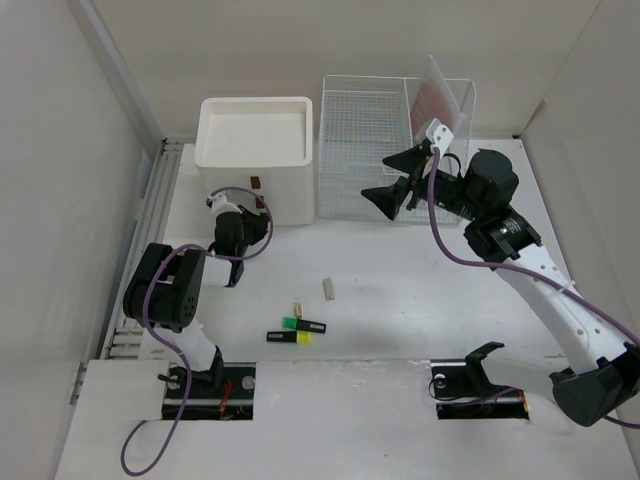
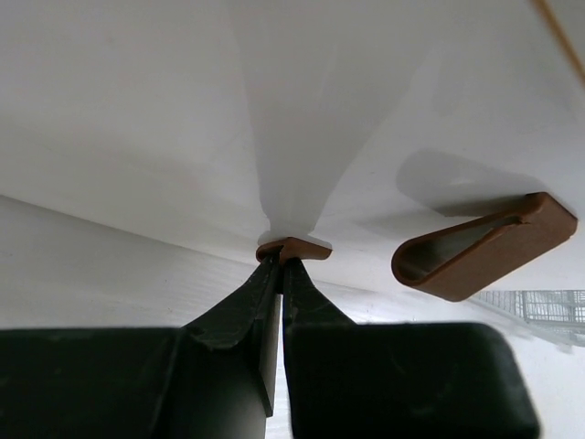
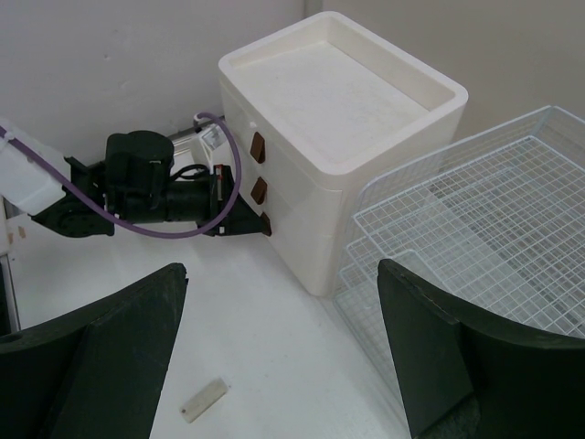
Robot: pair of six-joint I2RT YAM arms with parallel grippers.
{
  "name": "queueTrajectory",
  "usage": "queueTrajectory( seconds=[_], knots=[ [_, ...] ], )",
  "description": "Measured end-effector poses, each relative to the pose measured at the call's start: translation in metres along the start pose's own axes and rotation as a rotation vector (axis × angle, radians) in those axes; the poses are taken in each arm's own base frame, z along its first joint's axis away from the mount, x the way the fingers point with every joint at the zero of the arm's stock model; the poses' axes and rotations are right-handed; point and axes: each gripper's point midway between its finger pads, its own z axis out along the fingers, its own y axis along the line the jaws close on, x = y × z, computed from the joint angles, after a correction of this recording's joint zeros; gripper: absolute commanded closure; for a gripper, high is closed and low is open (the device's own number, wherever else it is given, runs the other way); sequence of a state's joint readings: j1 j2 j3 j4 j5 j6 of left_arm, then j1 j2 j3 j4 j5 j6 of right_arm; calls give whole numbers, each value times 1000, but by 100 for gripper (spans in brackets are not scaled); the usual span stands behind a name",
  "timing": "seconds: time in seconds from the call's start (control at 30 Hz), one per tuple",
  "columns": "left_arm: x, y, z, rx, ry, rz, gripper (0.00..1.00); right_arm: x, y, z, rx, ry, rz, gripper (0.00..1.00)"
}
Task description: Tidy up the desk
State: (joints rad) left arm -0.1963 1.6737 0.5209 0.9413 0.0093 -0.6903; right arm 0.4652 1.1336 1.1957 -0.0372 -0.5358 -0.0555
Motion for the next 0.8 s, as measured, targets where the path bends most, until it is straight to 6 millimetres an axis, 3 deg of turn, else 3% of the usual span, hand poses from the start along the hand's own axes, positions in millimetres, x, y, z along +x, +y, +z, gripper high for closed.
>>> queueTrajectory(
  seconds=[0.43,0.8],
  knots=[
    [1,-1,-3,-6,-3,4,100,0,2,0,-11,0,0,10],
    [3,2,-27,-17,-19,-3,100,-1,2,-1,-12,-3,-2,10]
  ],
)
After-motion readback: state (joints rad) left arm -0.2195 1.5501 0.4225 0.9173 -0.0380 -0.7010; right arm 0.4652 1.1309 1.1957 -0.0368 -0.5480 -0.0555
